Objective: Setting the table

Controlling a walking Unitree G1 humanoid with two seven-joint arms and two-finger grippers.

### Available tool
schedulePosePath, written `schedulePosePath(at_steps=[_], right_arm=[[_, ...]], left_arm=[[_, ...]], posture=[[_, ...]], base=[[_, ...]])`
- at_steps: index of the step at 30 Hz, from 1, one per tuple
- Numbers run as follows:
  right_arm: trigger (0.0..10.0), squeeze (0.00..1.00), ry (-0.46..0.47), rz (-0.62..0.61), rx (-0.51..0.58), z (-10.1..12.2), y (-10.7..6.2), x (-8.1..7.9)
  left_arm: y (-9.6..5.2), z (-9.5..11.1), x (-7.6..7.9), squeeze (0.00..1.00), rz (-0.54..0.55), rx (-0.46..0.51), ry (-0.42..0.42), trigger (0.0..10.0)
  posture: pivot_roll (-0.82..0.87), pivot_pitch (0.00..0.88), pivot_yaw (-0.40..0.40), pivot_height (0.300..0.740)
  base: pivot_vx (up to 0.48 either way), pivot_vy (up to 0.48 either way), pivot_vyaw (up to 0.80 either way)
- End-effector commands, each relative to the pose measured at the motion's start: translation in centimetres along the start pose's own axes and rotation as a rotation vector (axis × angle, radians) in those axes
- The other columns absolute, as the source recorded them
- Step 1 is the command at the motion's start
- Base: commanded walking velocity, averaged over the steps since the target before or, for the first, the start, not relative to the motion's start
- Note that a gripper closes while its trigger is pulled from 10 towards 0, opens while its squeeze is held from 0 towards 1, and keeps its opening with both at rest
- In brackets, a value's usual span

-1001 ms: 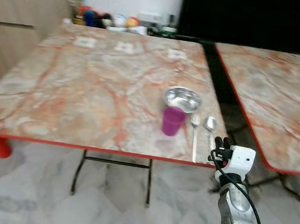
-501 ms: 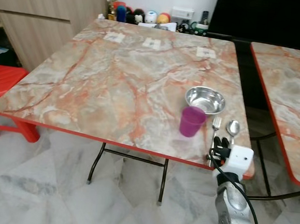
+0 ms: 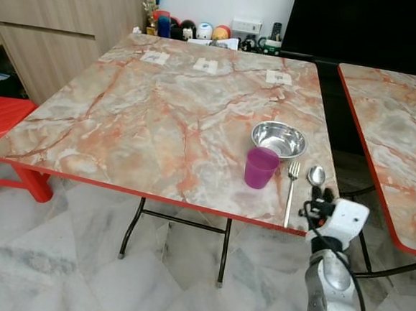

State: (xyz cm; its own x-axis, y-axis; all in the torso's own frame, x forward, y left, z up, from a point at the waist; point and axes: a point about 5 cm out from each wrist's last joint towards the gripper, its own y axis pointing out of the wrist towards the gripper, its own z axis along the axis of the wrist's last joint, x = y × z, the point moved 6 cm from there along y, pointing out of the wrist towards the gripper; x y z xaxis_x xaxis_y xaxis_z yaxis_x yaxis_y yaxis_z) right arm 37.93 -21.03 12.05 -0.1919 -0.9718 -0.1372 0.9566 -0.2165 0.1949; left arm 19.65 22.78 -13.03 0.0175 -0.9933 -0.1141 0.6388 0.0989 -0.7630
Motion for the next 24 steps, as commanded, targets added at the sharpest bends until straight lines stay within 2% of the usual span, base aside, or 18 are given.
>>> schedulePosePath(at_steps=[1, 7, 24], right_arm=[[10.0, 0.0, -0.002, -0.006, 0.023, 0.68, 0.18, 0.16], [10.0, 0.0, -0.007, -0.009, 0.022, 0.67, 0.19, 0.24], [10.0, 0.0, -0.01, -0.016, 0.028, 0.89, 0.03, 0.35]], left_arm=[[-0.25, -0.94, 0.28, 0.0, -0.012, -0.021, 0.004, 10.0], [-0.26, -0.96, 0.32, 0.0, -0.014, -0.02, 0.0, 10.0], [-0.28, -0.79, 0.25, 0.0, -0.009, -0.005, 0.0, 10.0]], posture=[[0.05, 0.105, -0.021, 0.74], [0.05, 0.105, -0.026, 0.74], [0.05, 0.106, -0.029, 0.74]], base=[[0.0, 0.0, 0.0], [0.0, 0.0, 0.0], [0.313, 0.0, 0.0]])
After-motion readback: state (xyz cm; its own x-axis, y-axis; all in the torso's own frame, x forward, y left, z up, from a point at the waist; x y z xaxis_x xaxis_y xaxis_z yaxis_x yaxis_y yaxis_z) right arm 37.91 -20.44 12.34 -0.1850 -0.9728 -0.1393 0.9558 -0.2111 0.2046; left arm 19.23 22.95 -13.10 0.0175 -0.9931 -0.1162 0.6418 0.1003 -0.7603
